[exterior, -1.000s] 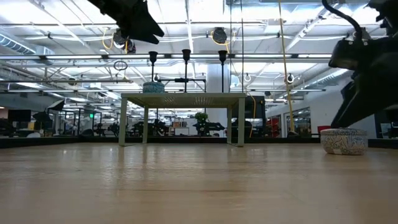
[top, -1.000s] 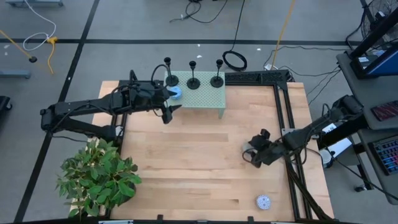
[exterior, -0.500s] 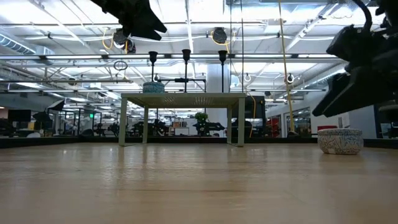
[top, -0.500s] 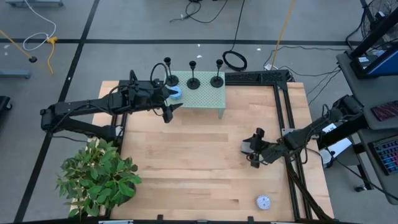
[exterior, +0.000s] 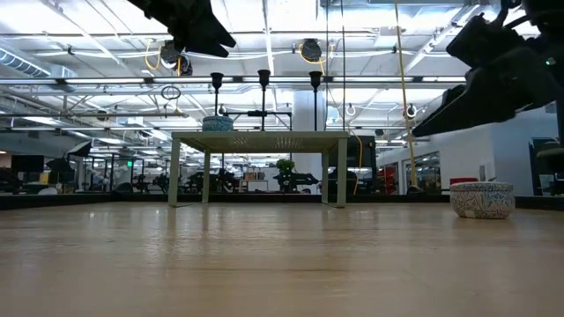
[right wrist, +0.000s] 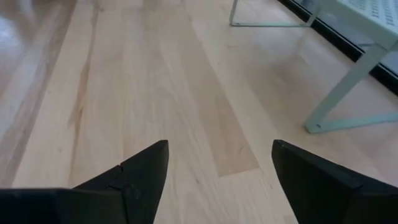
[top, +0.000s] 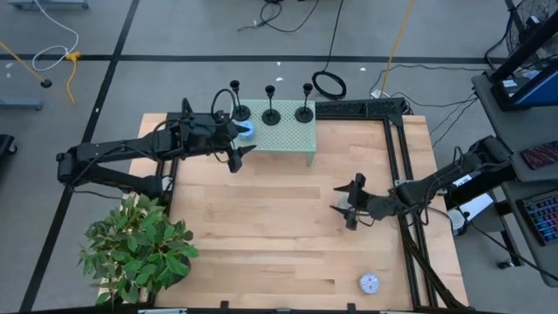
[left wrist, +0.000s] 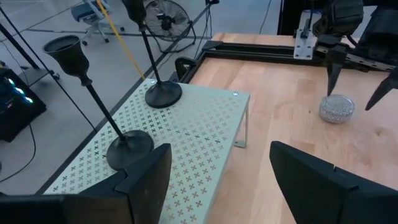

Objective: Pick & Place candle stick holders
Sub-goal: Put the blue and orange candle jar on the shelf

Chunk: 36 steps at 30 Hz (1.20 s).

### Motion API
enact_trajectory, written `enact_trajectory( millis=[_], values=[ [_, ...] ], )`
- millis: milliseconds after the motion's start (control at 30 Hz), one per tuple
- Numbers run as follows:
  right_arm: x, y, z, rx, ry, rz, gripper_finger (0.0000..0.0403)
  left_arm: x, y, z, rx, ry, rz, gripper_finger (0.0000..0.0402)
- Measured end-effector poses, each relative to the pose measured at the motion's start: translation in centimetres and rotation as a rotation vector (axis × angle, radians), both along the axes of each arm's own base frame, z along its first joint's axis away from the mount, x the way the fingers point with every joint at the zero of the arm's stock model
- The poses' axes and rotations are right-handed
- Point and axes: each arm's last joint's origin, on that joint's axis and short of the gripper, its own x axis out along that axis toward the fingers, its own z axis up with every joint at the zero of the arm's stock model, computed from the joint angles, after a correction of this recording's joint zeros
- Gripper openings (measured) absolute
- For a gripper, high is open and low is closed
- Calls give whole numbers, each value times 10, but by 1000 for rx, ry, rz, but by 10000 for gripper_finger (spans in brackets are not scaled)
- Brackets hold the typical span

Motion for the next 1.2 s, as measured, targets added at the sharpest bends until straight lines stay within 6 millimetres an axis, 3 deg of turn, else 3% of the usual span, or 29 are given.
enact_trajectory(
  millis=[300, 533, 633, 767, 1200],
  values=[
    [-2, -1, -4, 47, 27, -35, 336, 0, 0, 0, 6, 4, -3, 274],
    [-17, -6, -22, 202, 216, -127, 366, 0, 0, -1, 2, 7, -4, 274],
    [-20, -6, -26, 280, 264, -154, 368, 0, 0, -1, 2, 7, -4, 273],
    [-22, -6, -31, 240, 287, -149, 368, 0, 0, -1, 0, 6, -3, 273],
    [-44, -17, -73, 263, 160, -158, 353, 0, 0, 0, 0, 5, -2, 274]
  ],
)
